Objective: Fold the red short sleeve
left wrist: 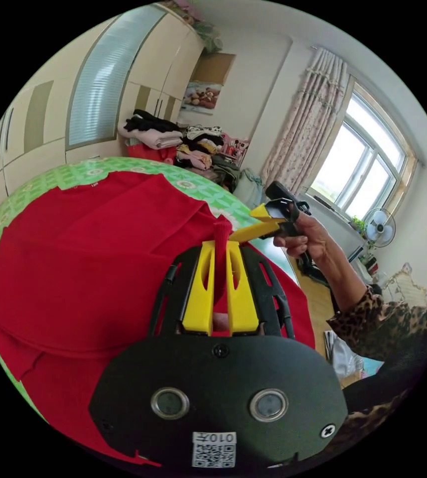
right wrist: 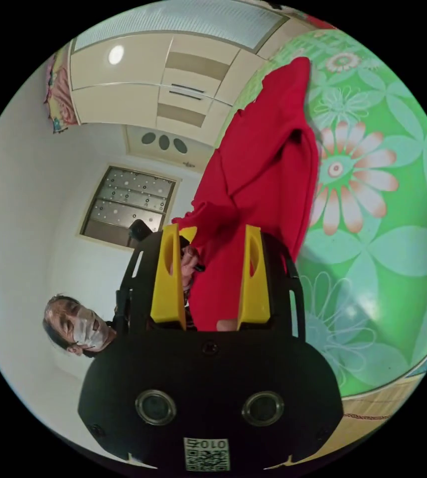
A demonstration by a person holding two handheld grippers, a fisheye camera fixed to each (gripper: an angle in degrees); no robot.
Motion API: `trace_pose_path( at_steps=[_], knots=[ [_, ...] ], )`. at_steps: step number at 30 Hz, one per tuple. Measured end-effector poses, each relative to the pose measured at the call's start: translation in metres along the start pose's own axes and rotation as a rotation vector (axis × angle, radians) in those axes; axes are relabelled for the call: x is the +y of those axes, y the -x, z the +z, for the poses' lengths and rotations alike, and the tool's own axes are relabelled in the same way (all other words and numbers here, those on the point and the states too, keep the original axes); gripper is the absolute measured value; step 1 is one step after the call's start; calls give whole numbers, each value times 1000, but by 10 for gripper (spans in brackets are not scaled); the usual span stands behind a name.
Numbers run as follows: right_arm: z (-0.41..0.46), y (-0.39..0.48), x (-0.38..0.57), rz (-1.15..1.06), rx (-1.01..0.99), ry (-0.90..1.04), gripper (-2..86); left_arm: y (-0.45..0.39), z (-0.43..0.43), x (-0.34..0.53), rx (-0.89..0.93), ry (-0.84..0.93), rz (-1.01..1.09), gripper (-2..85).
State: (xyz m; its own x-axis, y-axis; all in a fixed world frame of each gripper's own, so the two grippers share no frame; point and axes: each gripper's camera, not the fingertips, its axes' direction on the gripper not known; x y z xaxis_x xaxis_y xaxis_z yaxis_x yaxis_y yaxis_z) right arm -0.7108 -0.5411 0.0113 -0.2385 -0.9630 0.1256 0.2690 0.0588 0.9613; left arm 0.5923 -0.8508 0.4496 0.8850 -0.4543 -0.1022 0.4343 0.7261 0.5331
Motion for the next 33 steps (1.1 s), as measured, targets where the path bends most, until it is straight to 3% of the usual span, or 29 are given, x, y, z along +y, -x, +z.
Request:
trace_pose_path(
  at_steps=[5,13,18,23,26,30,33],
  knots=[
    [66,52,7,58,-71,-81,161,-59,-6,1,-170,-10,168,20],
    [170,186,11,30,114,-23,46,-118,3,25,-420,23,365,20],
    [197,267,23,4,145,-49,43,-102,-37,29,-289,8,253,15],
    [214,384,44,-207,211,-117,41,-45,-85,53,-89,70,56,2],
    [225,392,54,-54,350,-107,41,-1,-110,81,-28,41,-109,-1],
    [242,432,67,-66,179,-140,42,36,-128,111,-28,28,-245,-2],
    [243,510,63,-118,185,-168,42,56,-144,125,37,-23,-330,-2]
  ],
)
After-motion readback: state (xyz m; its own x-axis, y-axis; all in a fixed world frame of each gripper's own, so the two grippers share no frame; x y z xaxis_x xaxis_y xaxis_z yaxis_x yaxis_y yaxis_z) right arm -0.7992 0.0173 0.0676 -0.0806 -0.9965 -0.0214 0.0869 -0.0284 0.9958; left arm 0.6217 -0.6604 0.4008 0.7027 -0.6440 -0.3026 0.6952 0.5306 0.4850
